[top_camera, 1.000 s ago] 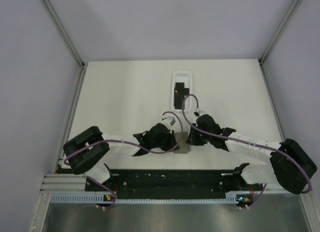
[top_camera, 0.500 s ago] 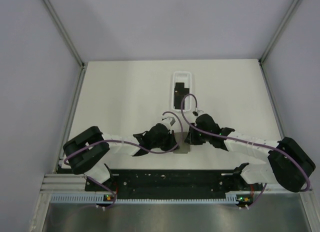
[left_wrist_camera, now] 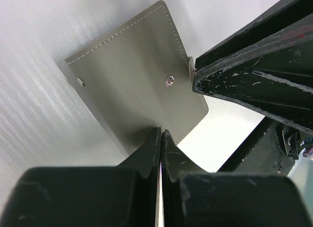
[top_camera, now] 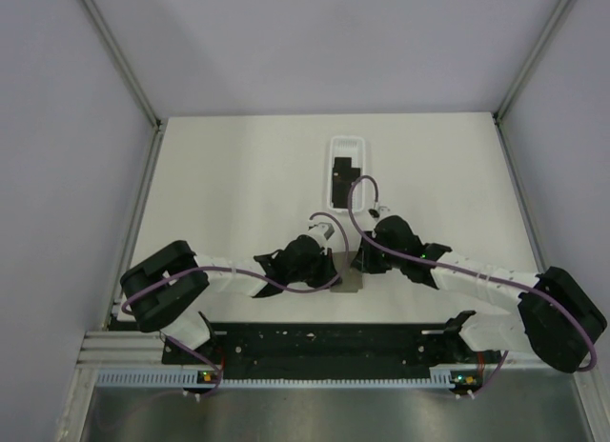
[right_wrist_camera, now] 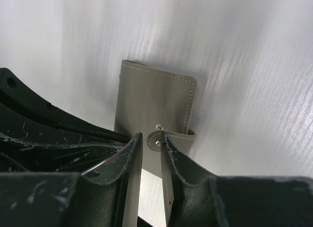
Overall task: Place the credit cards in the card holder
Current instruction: Close the card holder at the center of the board.
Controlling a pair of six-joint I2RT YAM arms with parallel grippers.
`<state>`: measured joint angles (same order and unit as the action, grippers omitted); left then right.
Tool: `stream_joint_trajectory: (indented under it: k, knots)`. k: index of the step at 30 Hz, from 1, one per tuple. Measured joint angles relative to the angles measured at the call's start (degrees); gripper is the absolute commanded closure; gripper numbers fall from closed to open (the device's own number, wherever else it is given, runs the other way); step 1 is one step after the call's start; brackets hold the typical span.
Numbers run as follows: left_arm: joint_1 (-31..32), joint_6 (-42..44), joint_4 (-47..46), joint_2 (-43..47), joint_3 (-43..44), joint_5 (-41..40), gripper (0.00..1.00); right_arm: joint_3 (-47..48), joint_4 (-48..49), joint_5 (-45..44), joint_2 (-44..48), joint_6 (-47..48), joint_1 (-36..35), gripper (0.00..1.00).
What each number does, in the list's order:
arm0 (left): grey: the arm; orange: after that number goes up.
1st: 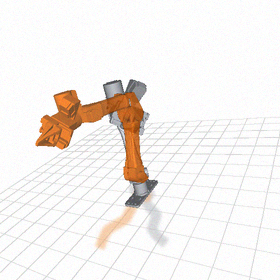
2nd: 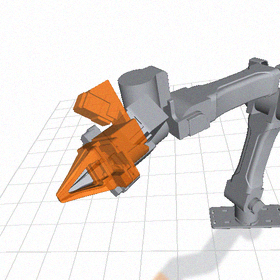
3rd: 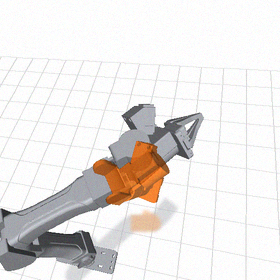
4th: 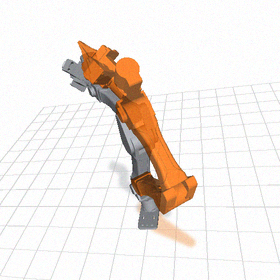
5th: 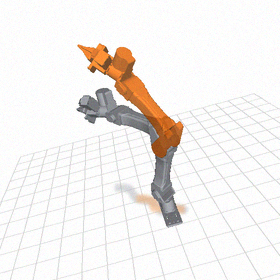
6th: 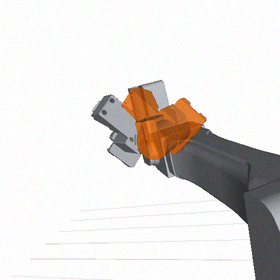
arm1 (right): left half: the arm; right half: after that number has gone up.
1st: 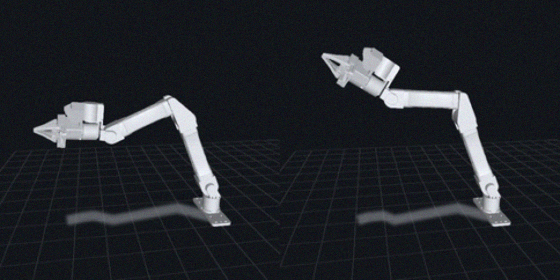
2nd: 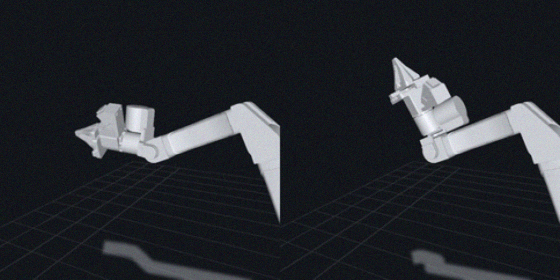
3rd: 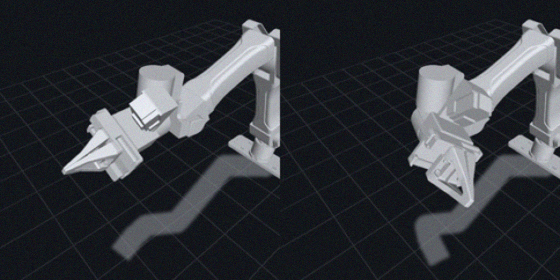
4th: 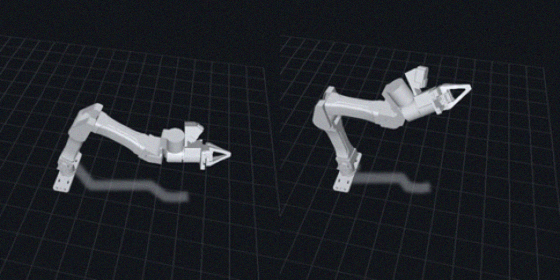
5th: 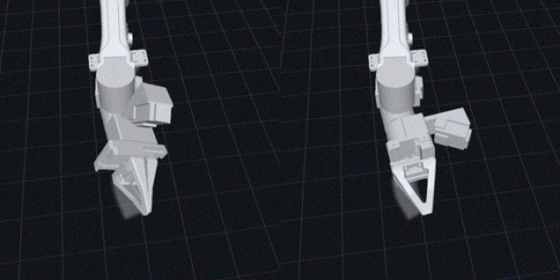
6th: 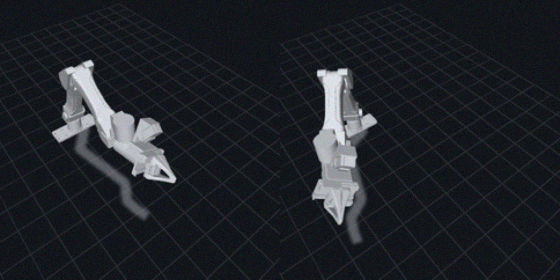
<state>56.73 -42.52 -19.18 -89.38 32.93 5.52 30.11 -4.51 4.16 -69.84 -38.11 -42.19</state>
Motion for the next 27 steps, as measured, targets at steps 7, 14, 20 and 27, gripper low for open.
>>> stream_joint_trajectory:
  k: [7, 14, 20, 27]
  knots:
    - [0.0, 0.0, 0.0, 0.0, 0.0, 0.0, 1.00, 0.0, 0.0, -0.5, 0.2, 0.0, 0.0, 0.78]
    - [0.0, 0.0, 0.0, 0.0, 0.0, -0.1, 1.00, 0.0, 0.0, -0.9, -0.2, 0.0, 0.0, 0.78]
    - [0.0, 0.0, 0.0, 0.0, -0.1, -0.2, 1.00, 0.0, 0.1, -0.3, -1.7, 0.0, 0.0, 0.78]
    - [0.0, -0.3, -0.2, 0.0, -0.2, -0.2, 1.00, 0.0, 1.0, 0.9, -3.7, 0.0, 0.0, 0.78]
